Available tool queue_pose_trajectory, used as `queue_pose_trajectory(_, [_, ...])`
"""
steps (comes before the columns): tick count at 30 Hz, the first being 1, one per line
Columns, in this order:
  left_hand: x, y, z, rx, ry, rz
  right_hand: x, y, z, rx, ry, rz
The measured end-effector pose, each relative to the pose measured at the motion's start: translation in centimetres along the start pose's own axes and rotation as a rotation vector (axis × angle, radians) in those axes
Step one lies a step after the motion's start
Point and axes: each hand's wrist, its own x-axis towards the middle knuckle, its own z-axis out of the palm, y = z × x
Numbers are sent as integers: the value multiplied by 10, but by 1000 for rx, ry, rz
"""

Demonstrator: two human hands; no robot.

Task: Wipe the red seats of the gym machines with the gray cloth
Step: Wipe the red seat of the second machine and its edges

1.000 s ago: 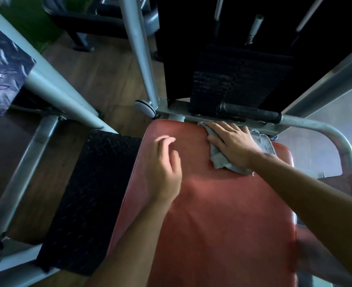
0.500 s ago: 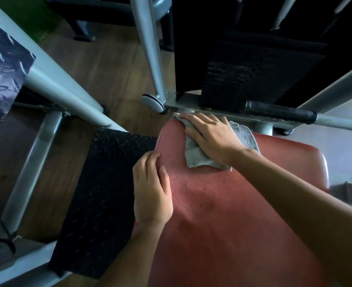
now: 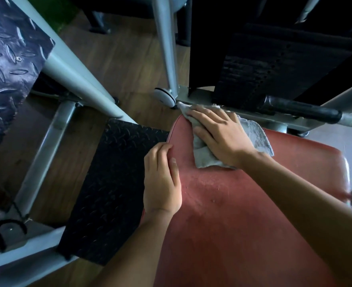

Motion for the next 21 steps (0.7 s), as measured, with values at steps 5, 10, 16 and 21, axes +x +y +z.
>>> queue_pose_trajectory(5, [1,-1,0,-50,4,-2,11,-8,6,-67,-9,163])
queue_pose_trajectory(10, [1,-2,-1,-142,-9,-20,2,-18,15,-106,146,439])
queue_pose_trajectory(16, [5,-13,-16,-556,-5,-153,-8,-45,16,-161,85,460])
queue_pose_trajectory(21, [19,-41,-40,-785,-236,-201,-70,-95,45,-177,85,440])
